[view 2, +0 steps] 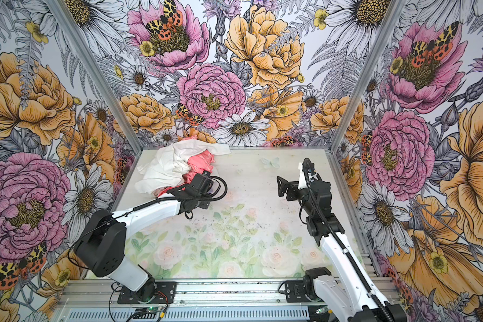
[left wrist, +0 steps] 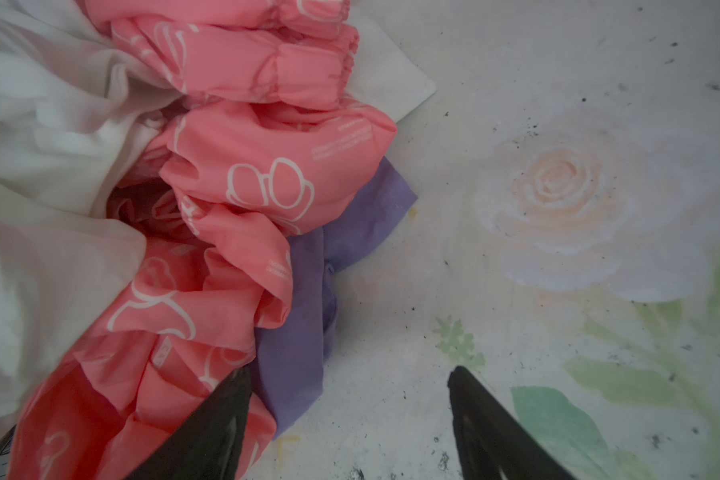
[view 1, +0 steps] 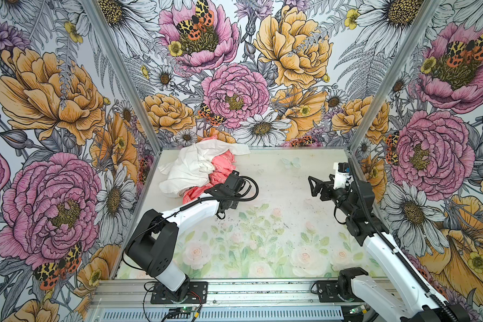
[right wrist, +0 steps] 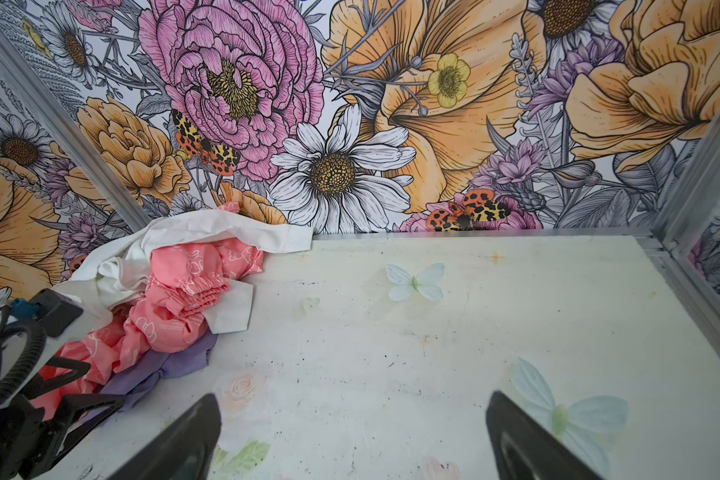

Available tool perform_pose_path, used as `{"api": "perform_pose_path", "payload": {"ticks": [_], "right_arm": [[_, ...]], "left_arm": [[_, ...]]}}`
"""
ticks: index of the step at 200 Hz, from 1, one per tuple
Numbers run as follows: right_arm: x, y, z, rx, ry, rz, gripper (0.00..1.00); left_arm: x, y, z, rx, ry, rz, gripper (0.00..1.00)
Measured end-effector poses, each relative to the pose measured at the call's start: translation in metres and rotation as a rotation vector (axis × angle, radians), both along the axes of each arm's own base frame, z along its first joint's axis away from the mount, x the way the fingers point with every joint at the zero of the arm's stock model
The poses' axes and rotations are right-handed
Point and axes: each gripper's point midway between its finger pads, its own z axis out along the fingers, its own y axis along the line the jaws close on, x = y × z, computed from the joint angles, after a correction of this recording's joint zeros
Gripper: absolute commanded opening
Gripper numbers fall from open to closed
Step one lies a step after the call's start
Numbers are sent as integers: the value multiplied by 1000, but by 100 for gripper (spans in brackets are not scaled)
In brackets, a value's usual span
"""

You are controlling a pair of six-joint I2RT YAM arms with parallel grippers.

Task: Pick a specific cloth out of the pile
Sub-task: 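Reach the left gripper toward the cloth pile while the right arm rises, then lower the left gripper onto the lavender cloth edge beside the pink cloth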

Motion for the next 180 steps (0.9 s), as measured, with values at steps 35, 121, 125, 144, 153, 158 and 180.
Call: {"api": "perform_pose_path", "payload": {"ticks": [35,121,125,144,153,158,180], "right_arm": [[0,0,0,0,-1,0,99],[3,1,-8,-2,24,3,99],[3,1,-8,-2,26,4,99],[3,3,-10,-1,32,11,99],[4,3,-11,-1,34,12,99],[4,3,-11,-1,35,15,100],[3,4,-11,0,35,18,100]], "left_arm": [[2,5,-16,77,43,10,67],[1,24,-45,255,109,42,59],[0,25,-45,263,111,44,58],[0,28,-46,287,111,52,58],[0,30,-47,300,111,56,58],[1,31,-48,308,112,58,58],[2,34,-55,335,125,62,56]]}}
